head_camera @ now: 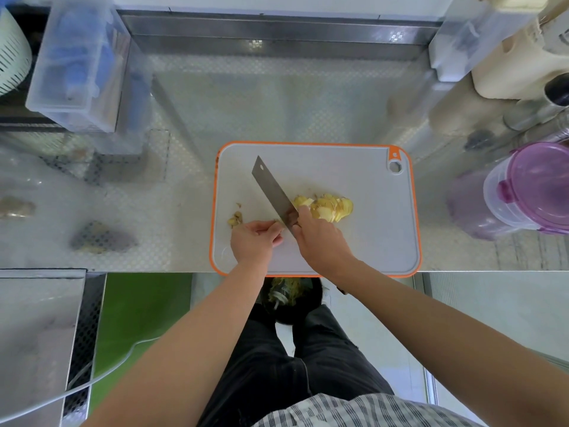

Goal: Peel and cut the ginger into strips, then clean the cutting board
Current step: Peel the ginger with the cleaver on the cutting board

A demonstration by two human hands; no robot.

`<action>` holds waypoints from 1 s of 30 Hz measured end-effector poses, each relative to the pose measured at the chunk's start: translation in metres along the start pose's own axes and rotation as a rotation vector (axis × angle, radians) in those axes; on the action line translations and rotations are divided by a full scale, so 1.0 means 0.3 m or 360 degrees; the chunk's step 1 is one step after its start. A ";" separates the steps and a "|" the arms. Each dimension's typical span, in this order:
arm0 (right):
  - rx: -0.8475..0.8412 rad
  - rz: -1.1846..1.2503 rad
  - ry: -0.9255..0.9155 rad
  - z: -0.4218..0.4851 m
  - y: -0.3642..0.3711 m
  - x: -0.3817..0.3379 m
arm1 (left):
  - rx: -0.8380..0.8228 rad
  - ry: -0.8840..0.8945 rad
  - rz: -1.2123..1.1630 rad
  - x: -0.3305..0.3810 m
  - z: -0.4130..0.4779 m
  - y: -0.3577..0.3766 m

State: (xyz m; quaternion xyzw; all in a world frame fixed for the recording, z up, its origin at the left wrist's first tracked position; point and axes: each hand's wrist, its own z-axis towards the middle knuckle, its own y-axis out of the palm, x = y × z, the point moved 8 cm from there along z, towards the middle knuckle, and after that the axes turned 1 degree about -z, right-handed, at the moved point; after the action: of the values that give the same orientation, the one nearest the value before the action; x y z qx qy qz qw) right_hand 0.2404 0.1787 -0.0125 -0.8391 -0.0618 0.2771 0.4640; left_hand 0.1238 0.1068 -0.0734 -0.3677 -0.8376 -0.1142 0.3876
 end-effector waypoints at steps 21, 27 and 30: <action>-0.0070 -0.0124 0.0045 -0.007 0.029 -0.029 | -0.0003 0.0084 0.0062 0.002 0.009 -0.005; -0.0064 0.0035 0.0043 0.015 0.037 -0.022 | -0.0032 0.0053 0.0043 -0.006 0.012 0.000; -0.0033 0.0068 0.0030 0.002 0.018 -0.011 | -0.0026 0.0043 0.0019 -0.006 0.007 -0.001</action>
State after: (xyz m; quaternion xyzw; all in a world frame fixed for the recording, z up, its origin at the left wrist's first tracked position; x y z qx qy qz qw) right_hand 0.2365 0.1749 -0.0157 -0.8475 -0.0425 0.2785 0.4498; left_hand 0.1233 0.1066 -0.0760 -0.3743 -0.8290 -0.1236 0.3967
